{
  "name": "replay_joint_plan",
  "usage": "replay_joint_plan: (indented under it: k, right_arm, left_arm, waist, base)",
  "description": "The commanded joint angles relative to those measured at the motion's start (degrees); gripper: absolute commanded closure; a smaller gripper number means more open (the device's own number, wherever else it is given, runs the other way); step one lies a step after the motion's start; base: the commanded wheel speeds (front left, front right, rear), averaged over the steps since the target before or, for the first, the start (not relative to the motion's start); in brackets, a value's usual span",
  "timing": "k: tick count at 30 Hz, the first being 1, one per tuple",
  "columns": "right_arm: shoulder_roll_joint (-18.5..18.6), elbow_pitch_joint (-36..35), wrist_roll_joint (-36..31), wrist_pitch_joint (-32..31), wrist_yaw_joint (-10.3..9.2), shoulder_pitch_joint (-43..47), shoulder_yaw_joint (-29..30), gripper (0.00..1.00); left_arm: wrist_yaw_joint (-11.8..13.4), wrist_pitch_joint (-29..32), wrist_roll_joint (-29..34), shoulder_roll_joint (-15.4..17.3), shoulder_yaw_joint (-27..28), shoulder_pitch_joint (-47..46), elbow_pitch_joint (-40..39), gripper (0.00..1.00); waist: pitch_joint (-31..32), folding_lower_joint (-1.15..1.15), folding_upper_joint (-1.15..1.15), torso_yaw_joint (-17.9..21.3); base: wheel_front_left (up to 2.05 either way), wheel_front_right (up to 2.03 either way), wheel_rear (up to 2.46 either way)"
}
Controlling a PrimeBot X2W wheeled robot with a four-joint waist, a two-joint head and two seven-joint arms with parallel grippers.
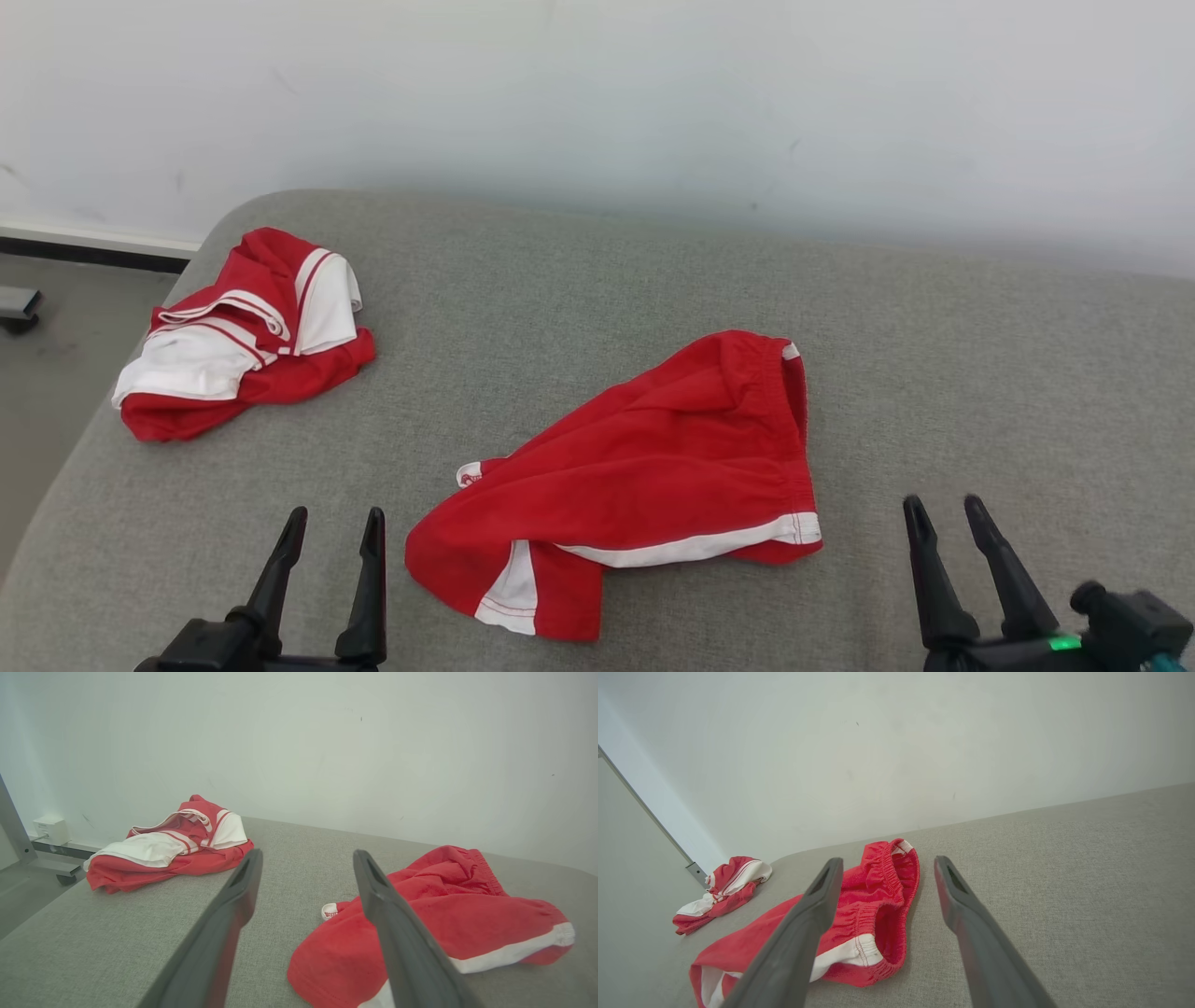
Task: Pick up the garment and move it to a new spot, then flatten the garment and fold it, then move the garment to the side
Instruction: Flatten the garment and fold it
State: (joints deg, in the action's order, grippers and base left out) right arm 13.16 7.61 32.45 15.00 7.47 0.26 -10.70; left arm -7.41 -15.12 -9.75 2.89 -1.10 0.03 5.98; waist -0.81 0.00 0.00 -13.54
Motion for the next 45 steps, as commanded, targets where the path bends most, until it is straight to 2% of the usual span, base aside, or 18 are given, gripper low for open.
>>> replay_joint_plan:
  k: [1, 5, 11, 20, 23, 25, 26, 32, 34, 40, 45]
  right_arm:
    - [-0.5, -0.6, -0.8, 0.3, 0.03, 1.3, 0.8, 0.00]
    - [-0.8, -0.8, -3.0, 0.3, 0.02, 3.7, 1.2, 0.00]
    - [1.6, 1.4, -3.4, 0.3, 0.03, 1.5, -2.3, 0.00]
    - [7.1, 11.4, -1.5, -0.9, 0.03, -6.0, -10.1, 0.00]
    - [8.2, 16.3, -0.3, -0.9, 0.03, -9.6, -14.2, 0.00]
    - [8.2, 16.3, -0.3, -0.9, 0.03, -9.6, -14.2, 0.00]
    - [8.7, 18.8, 0.4, -1.3, 0.03, -11.1, -17.0, 0.00]
    - [9.6, 24.4, 3.3, -0.9, 0.03, -15.6, -24.1, 0.00]
    - [10.0, 25.6, 4.8, -0.8, 0.03, -16.9, -25.6, 1.00]
    - [12.5, 28.1, 8.2, 0.0, 0.03, -18.7, -28.1, 1.00]
    - [16.0, 25.5, 9.0, 0.2, 0.03, -16.2, -27.0, 1.00]
  left_arm:
    - [0.1, 0.0, 0.4, 0.0, 0.3, 0.5, -0.1, 0.00]
    - [0.0, 0.0, 0.5, 0.1, 0.5, 0.7, -0.1, 0.00]
    - [0.0, 0.0, 0.6, 0.0, 0.0, 0.2, 0.2, 0.00]
    - [0.0, 0.0, -0.2, 0.0, -1.8, -0.8, 0.4, 0.00]
    - [0.0, 0.0, -0.3, 0.0, -2.3, -1.2, 0.6, 0.00]
    - [0.0, 0.0, -0.3, 0.0, -2.3, -1.2, 0.6, 0.00]
    - [0.0, 0.0, -0.3, 0.0, -2.4, -1.4, 0.6, 0.00]
    - [0.0, 0.0, -0.4, 0.0, -2.8, -2.0, 0.7, 0.00]
    - [0.0, 0.0, -0.5, 0.0, -2.9, -2.0, 0.6, 0.00]
    - [0.2, 0.0, -0.8, 0.0, -2.6, -1.4, 0.4, 0.00]
    - [0.3, 0.0, -1.1, 0.0, -2.3, -0.6, 0.2, 0.00]
  waist:
    - [0.4, 0.00, 0.00, 0.3]
    - [0.7, 0.00, 0.00, 0.9]
    - [0.9, 0.00, 0.00, 0.9]
    - [-0.1, 0.00, 0.00, -2.3]
    - [-0.7, 0.00, 0.00, -3.8]
    - [-0.7, 0.00, 0.00, -3.8]
    - [-1.0, 0.00, 0.00, -4.4]
    - [-1.7, 0.00, 0.00, -5.9]
    - [-2.0, 0.00, 0.00, -6.1]
    - [-2.1, 0.00, 0.00, -5.2]
    - [-1.7, 0.00, 0.00, -2.4]
  base:
    - [0.00, 0.00, 0.00]
    - [0.00, 0.00, 0.00]
    - [0.00, 0.00, 0.00]
    - [0.00, 0.00, 0.00]
    - [0.00, 0.00, 0.00]
    - [0.00, 0.00, 0.00]
    - [0.00, 0.00, 0.00]
    - [0.00, 0.00, 0.00]
    - [0.00, 0.00, 0.00]
    - [0.00, 0.00, 0.00]
    - [0.00, 0.00, 0.00]
